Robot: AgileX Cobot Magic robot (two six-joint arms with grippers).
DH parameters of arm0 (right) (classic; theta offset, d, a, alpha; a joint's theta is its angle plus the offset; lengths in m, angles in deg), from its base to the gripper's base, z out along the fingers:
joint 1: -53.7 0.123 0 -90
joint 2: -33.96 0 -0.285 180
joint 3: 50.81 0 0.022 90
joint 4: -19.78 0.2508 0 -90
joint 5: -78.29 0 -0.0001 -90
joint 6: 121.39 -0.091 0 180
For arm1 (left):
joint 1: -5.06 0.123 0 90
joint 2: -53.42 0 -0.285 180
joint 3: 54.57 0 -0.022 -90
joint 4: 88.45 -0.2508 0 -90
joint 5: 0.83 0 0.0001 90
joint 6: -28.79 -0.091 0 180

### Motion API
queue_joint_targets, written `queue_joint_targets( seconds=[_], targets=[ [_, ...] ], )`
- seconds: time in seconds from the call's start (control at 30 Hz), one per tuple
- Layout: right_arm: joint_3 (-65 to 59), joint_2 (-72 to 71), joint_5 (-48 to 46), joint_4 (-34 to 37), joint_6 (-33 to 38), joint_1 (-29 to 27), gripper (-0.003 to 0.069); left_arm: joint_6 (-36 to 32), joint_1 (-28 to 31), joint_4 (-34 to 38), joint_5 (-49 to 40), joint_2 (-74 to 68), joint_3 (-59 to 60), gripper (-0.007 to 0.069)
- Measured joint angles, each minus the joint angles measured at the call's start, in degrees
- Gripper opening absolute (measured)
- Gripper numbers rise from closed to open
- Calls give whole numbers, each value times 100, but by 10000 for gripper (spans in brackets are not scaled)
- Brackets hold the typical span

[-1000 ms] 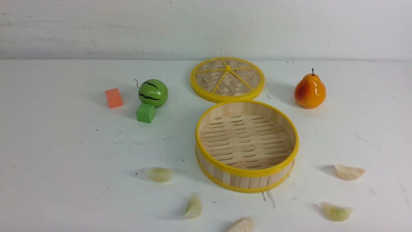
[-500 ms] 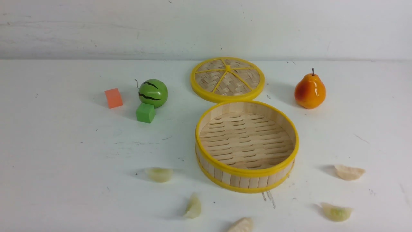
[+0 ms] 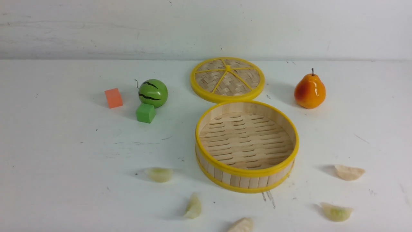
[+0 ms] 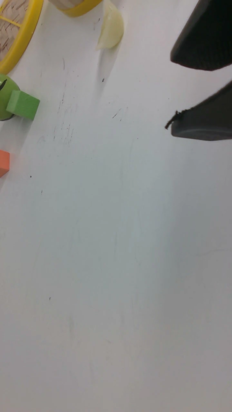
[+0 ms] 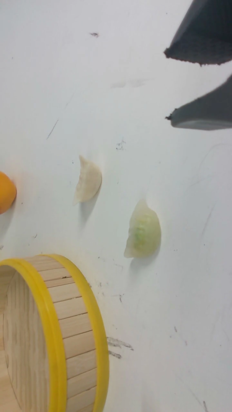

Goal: Put the dumplings into the steamer on the white table.
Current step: 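Reach for and grasp a dumpling on the table with the left gripper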

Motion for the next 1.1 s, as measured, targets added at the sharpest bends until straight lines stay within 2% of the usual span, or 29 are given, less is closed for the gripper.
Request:
queue_joint_targets(
  seconds=[0.53, 0.57, 0.63, 0.73, 0.83, 0.9, 1.0, 1.1],
  targets=[
    [0, 0, 5, 12, 0, 0, 239, 40, 0, 0, 66, 0, 0, 237],
    [0, 0, 31, 54, -8, 0, 239, 135, 0, 155, 116, 0, 0, 237],
    [-7, 0, 148, 297, -151, 0, 239, 680, 0, 941, 191, 0, 0, 237],
    [-47, 0, 529, 1165, -791, 0, 239, 1882, 0, 2845, 255, 0, 0, 237],
    [-47, 0, 1010, 2292, -1741, 0, 239, 2889, 0, 4374, 404, 0, 0, 237],
    [-47, 0, 1286, 3066, -2416, 0, 239, 3231, 0, 5187, 464, 0, 0, 237],
    [-47, 0, 1453, 3676, -2913, 0, 239, 3265, 0, 5531, 565, 0, 0, 237],
    [-47, 0, 1490, 3765, -3054, 0, 239, 3265, 0, 5640, 635, 0, 0, 237]
  ],
)
